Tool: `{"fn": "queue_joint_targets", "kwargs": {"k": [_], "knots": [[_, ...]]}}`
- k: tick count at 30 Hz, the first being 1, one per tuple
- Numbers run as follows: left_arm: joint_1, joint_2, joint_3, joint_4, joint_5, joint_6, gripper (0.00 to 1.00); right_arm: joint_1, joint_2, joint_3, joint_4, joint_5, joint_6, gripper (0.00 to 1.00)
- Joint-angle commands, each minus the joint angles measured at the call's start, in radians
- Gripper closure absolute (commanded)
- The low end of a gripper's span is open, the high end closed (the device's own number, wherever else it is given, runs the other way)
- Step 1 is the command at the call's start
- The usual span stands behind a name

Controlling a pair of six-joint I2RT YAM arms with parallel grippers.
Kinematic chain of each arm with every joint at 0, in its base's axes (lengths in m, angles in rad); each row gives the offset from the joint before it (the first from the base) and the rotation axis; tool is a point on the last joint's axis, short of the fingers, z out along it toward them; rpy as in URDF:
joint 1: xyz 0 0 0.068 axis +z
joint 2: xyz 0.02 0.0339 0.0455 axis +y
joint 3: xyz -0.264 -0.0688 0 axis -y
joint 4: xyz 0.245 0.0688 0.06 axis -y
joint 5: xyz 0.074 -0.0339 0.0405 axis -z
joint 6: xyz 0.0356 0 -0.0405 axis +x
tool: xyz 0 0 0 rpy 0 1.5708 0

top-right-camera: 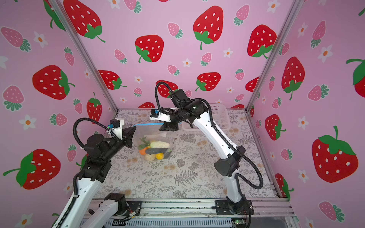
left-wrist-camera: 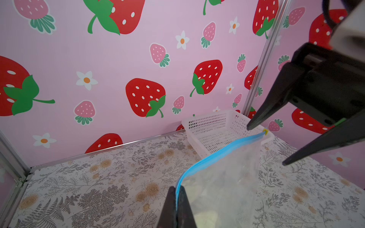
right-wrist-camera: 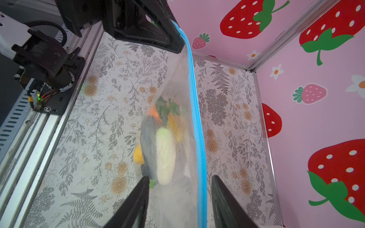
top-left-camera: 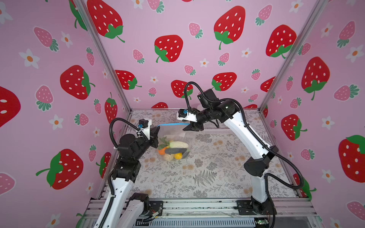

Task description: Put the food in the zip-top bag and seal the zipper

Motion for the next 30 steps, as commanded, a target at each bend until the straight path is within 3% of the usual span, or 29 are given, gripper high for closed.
{"fn": "queue_joint_targets", "kwargs": {"k": [1,30], "knots": [[-0.002,-0.011,0.0,0.063,0.032,0.017,1.0,0.002,0.028,0.024,-0.013,-0.036,0.001,0.53],[-0.027,-0.012,0.002,0.065,0.031,0.022,1.0,0.003,0.041,0.024,-0.001,-0.069,-0.028,0.92]]}}
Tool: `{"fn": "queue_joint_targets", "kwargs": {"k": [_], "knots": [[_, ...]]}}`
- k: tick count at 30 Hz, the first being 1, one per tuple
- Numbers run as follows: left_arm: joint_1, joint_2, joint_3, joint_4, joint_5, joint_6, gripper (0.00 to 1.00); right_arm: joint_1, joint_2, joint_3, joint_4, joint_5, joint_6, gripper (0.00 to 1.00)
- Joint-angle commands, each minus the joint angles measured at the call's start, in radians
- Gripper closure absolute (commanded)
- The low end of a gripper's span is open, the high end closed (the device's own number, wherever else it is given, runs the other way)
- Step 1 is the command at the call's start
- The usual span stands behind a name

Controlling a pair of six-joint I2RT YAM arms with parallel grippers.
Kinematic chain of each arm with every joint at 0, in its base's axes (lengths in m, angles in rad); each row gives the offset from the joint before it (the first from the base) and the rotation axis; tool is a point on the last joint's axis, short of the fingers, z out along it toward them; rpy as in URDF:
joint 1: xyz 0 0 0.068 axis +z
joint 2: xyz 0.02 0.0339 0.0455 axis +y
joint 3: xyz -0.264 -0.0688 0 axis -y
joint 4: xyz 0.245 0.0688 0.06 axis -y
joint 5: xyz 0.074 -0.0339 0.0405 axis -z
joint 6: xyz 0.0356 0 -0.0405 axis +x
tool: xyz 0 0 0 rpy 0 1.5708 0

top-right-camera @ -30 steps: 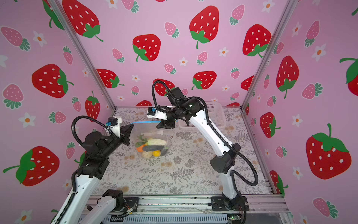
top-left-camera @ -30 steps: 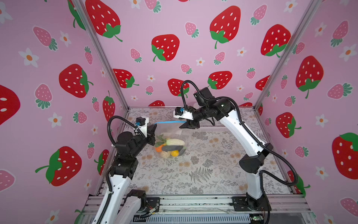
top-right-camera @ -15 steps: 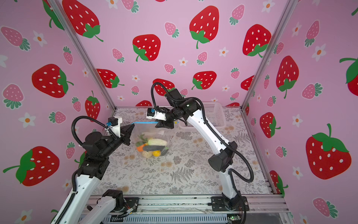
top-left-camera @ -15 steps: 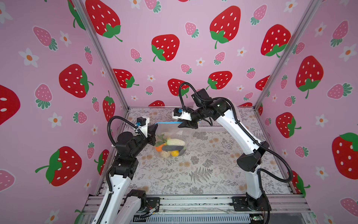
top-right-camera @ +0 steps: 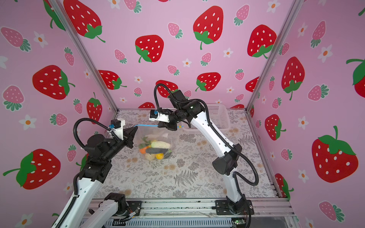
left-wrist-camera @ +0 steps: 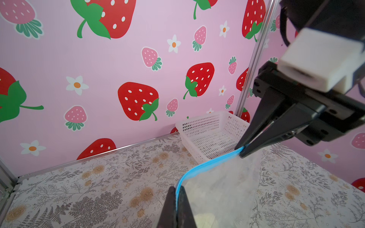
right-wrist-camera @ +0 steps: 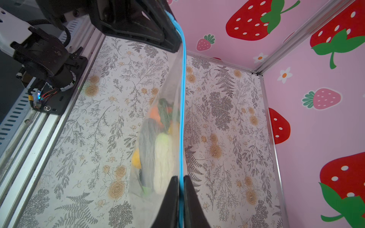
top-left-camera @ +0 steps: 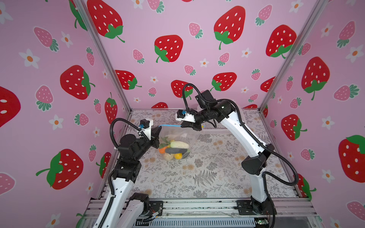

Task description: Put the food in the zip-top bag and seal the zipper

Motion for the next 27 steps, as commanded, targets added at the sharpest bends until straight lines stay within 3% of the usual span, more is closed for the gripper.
{"fn": "queue_joint_targets", "kwargs": {"k": [1,9,13,15,18,27], "knots": [[-0.006,-0.012,0.005,0.042,0.014,0.021,1.0,0.002,0.007,0.024,-0.023,-0.027,-0.007,0.94],[-0.007,-0.002,0.019,0.028,0.017,0.03,1.0,0.003,0.0,0.024,-0.023,-0.021,-0.007,0.97],[-0.006,-0.009,0.024,0.01,0.017,0.035,0.49,0.003,-0.004,0.023,-0.013,-0.015,-0.002,0.98],[-0.006,-0.028,0.017,0.0,-0.01,0.03,0.31,0.003,-0.004,0.024,0.0,0.0,0.011,0.97],[-0.005,-0.074,-0.005,-0.011,-0.037,0.019,0.13,0.002,-0.002,0.023,0.021,0.013,0.034,0.98],[-0.006,-0.147,-0.063,-0.035,-0.074,-0.044,0.08,0.005,-0.025,-0.049,0.101,0.045,0.233,0.99]]}}
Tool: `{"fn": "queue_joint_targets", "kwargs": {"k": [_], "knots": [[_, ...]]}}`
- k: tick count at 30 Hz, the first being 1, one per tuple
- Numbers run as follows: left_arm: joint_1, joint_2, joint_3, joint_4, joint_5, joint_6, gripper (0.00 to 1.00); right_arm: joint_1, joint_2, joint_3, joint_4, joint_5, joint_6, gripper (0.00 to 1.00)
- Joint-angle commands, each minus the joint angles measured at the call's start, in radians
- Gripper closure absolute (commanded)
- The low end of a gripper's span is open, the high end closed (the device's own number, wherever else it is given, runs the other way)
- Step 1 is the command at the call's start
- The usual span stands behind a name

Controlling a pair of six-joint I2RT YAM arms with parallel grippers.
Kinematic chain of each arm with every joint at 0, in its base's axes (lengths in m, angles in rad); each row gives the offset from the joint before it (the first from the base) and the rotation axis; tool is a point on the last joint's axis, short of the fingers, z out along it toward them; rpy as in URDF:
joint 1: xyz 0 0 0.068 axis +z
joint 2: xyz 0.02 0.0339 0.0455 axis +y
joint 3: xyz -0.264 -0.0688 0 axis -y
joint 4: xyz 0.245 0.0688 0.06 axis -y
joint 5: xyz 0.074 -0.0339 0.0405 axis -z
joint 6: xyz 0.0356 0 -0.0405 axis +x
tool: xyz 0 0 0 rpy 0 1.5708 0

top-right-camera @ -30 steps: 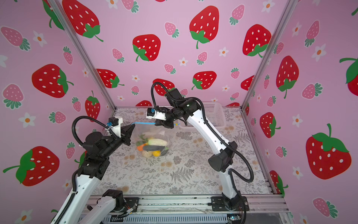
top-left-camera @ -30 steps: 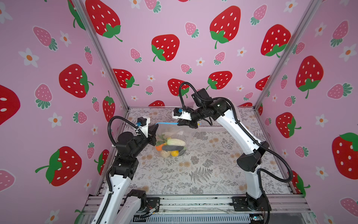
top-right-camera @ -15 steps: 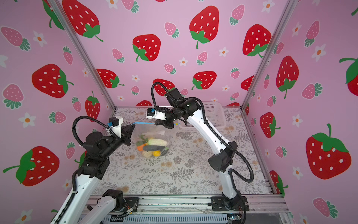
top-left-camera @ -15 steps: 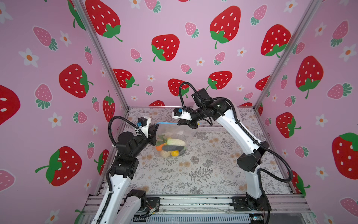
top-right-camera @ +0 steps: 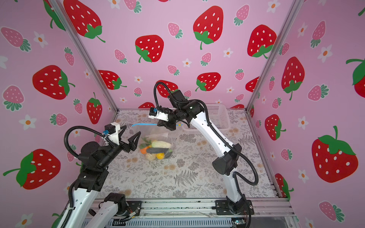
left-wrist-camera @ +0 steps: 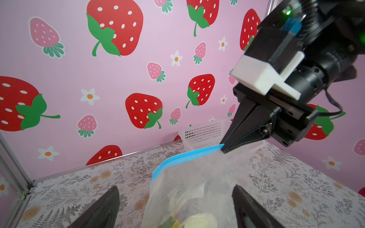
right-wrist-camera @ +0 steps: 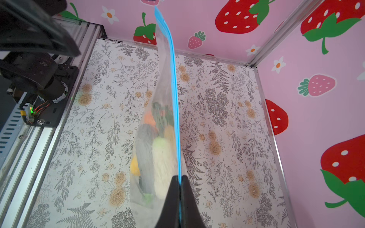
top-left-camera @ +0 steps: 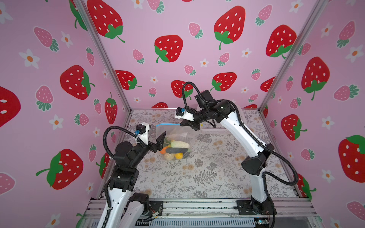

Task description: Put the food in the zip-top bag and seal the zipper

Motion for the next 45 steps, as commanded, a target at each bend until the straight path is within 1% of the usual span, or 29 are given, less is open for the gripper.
{"fn": "queue_joint_targets", "kwargs": {"k": [1,5,9,10,11,14,16,18,20,22,24,27,31,34,36,41,43,45], "knots": [[-0.002,-0.014,-0.02,0.0,-0.026,-0.036,0.07,0.005,-0.035,-0.034,0.06,0.017,0.141,0.99],[-0.002,-0.018,-0.032,0.022,0.015,-0.077,0.07,0.004,-0.061,-0.064,0.131,0.068,0.314,0.99],[-0.002,-0.027,-0.052,0.048,0.019,-0.128,0.07,0.004,-0.071,-0.074,0.163,0.097,0.442,0.99],[-0.002,-0.031,-0.059,0.053,0.011,-0.138,0.07,0.005,-0.073,-0.073,0.174,0.102,0.479,0.97],[-0.002,-0.033,-0.064,0.054,0.0,-0.15,0.07,0.004,-0.076,-0.074,0.185,0.109,0.515,0.94],[-0.001,-0.046,-0.078,0.051,-0.04,-0.179,0.06,0.003,-0.103,-0.098,0.23,0.142,0.626,0.94],[-0.002,-0.061,-0.087,0.05,-0.057,-0.196,0.05,0.005,-0.127,-0.123,0.274,0.156,0.715,0.96],[-0.001,-0.075,-0.097,0.05,-0.086,-0.223,0.04,0.005,-0.148,-0.144,0.318,0.167,0.798,0.97],[-0.002,-0.085,-0.104,0.042,-0.126,-0.258,0.02,0.005,-0.171,-0.179,0.371,0.167,0.882,1.0],[-0.002,-0.094,-0.11,0.031,-0.177,-0.299,0.0,0.005,-0.202,-0.234,0.436,0.179,0.988,1.0],[-0.002,-0.096,-0.112,0.018,-0.221,-0.329,0.01,0.004,-0.229,-0.286,0.492,0.186,1.06,1.0],[-0.003,-0.085,-0.102,-0.009,-0.256,-0.366,0.01,0.004,-0.258,-0.322,0.522,0.236,1.147,1.0],[-0.003,-0.06,-0.074,-0.053,-0.282,-0.418,0.01,0.008,-0.289,-0.339,0.546,0.249,1.293,1.0],[-0.003,-0.044,-0.052,-0.088,-0.298,-0.451,0.01,0.01,-0.343,-0.44,0.648,0.228,1.427,1.0],[-0.005,-0.037,-0.037,-0.117,-0.311,-0.464,0.01,0.011,-0.389,-0.526,0.713,0.237,1.505,1.0],[-0.013,-0.021,-0.015,-0.164,-0.333,-0.498,0.01,0.02,-0.522,-0.75,0.876,0.316,1.69,1.0],[-0.013,-0.01,-0.008,-0.174,-0.334,-0.517,0.01,0.033,-0.554,-0.8,0.889,0.357,1.752,1.0],[-0.013,0.014,0.002,-0.191,-0.337,-0.524,0.01,0.049,-0.574,-0.831,0.893,0.382,1.787,1.0]]}}
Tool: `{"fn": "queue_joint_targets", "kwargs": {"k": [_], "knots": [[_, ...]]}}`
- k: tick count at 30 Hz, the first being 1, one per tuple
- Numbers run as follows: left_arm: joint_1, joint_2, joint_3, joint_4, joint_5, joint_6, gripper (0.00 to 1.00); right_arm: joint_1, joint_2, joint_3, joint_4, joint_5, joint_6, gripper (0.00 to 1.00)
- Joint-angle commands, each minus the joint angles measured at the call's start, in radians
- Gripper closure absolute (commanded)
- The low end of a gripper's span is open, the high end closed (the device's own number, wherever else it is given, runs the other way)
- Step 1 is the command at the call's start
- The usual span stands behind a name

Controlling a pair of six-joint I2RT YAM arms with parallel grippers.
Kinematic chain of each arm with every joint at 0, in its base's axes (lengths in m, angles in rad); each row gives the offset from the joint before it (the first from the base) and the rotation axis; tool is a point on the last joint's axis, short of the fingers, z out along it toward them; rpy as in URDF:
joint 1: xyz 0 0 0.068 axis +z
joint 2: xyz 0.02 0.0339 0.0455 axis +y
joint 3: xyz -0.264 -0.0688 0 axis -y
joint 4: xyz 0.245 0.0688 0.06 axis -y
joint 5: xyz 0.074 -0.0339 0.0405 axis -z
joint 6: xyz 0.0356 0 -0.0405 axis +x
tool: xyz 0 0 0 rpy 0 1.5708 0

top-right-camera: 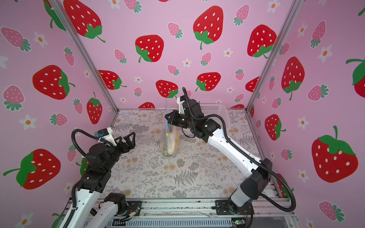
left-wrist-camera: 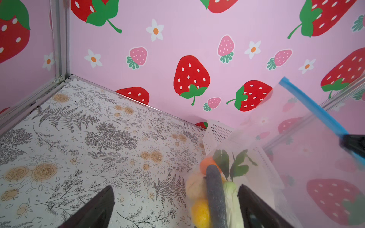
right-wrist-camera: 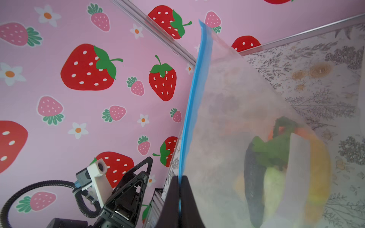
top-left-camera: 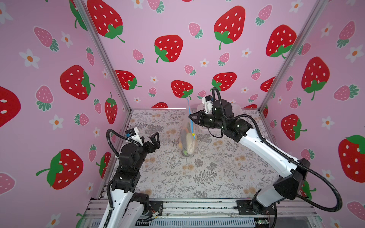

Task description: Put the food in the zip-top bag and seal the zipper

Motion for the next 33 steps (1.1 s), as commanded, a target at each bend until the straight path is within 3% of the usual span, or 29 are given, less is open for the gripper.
{"fn": "queue_joint_targets", "kwargs": {"k": [1,6,18,24,33], "knots": [[-0.004,0.038,0.067,-0.063,-0.039,-0.042,0.01,0.035,-0.059,-0.038,0.128,0.09,0.166,1.0],[-0.003,0.103,0.127,-0.169,-0.075,-0.034,0.01,0.105,-0.072,-0.099,0.171,0.162,0.229,1.0],[0.002,0.123,0.129,-0.198,-0.12,-0.027,0.01,0.215,0.005,-0.087,0.269,0.199,0.352,1.0],[0.012,0.133,0.134,-0.214,-0.138,-0.026,0.01,0.176,-0.067,-0.33,0.329,0.169,0.455,1.0],[0.015,0.214,0.141,-0.202,-0.084,-0.064,0.0,0.02,-0.261,-0.658,0.311,0.092,0.488,1.0]]}}
